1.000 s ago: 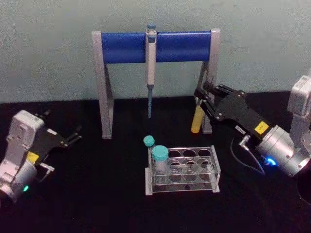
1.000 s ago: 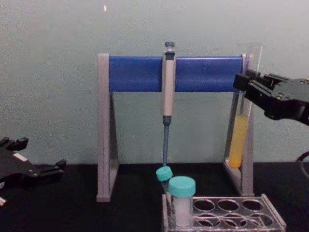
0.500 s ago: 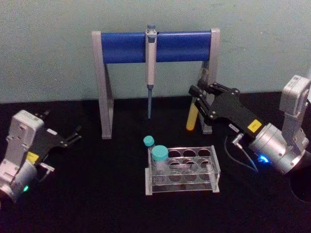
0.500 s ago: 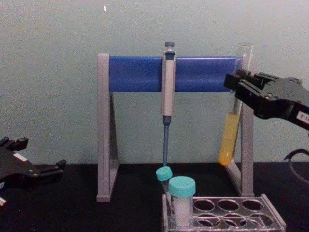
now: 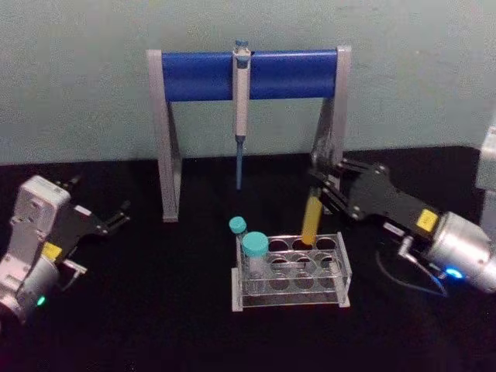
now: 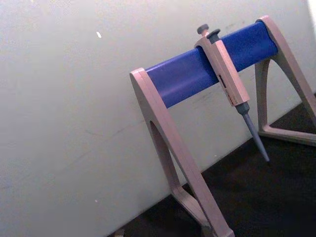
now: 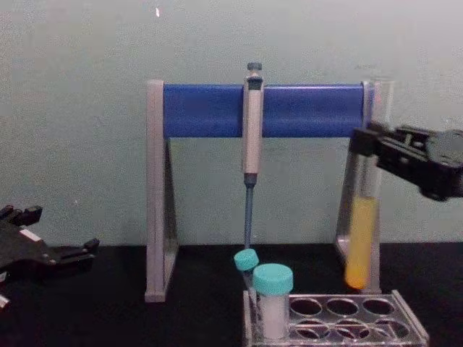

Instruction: Pick up the test tube from the test tube rack, shake it, then place it back into the test tube rack.

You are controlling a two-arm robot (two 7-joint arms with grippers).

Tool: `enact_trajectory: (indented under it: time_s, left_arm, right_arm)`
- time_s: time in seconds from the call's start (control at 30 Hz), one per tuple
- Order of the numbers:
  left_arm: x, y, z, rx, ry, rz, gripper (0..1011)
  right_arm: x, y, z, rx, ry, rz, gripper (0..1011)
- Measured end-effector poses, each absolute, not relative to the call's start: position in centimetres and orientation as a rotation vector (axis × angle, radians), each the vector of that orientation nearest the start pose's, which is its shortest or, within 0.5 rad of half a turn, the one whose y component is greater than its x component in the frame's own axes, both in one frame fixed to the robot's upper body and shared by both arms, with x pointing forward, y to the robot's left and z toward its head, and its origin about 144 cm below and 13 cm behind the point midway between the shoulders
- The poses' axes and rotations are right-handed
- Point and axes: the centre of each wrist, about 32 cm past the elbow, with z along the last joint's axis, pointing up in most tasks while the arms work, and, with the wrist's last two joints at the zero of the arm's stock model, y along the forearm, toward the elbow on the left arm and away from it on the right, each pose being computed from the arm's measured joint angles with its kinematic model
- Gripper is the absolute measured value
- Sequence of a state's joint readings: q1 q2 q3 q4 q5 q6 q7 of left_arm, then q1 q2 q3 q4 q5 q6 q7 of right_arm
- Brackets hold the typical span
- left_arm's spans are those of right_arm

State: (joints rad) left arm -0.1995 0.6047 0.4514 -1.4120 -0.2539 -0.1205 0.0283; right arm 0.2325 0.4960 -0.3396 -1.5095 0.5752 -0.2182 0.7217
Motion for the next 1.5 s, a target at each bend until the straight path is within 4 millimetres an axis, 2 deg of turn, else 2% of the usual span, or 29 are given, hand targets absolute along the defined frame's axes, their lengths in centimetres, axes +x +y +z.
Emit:
enact_trajectory:
  time_s: [0.13, 0.27, 0.4, 0.5, 0.67, 0.83, 1.07, 1.37, 1.5]
  left_arm:
    - [48.9, 31.0, 114.0, 0.305, -0.285, 1.248, 1001]
    - [48.9, 31.0, 114.0, 0.304, -0.285, 1.248, 1001]
    - [48.9, 31.0, 114.0, 0.304, -0.285, 1.248, 1001]
    - [48.9, 31.0, 114.0, 0.304, -0.285, 1.248, 1001]
    - [48.9, 31.0, 114.0, 0.304, -0.285, 1.248, 1001]
    - [48.9, 31.0, 114.0, 0.304, -0.285, 1.248, 1001]
    - [48.9, 31.0, 114.0, 0.304, -0.285, 1.248, 1001]
    - [48.9, 31.0, 114.0, 0.304, -0.285, 1.248, 1001]
    - [48.9, 31.0, 114.0, 0.304, -0.285, 1.248, 1001]
  right_arm:
    - [49.5, -30.2, 119.8, 0.107, -0.173, -0.588, 234]
    - [48.4, -31.6, 120.3, 0.064, -0.192, -0.671, 234]
    - [48.2, -32.0, 120.5, 0.038, -0.222, -0.742, 234]
    - [48.3, -31.8, 120.6, 0.022, -0.26, -0.813, 235]
    - [49.7, -30.8, 120.1, 0.051, -0.29, -0.861, 234]
    - [51.5, -29.3, 119.5, 0.099, -0.285, -0.851, 234]
    - [53.0, -28.0, 119.1, 0.182, -0.207, -0.784, 235]
    - [53.2, -27.8, 118.7, 0.268, -0.071, -0.642, 234]
    - [52.4, -28.4, 118.7, 0.272, -0.023, -0.573, 234]
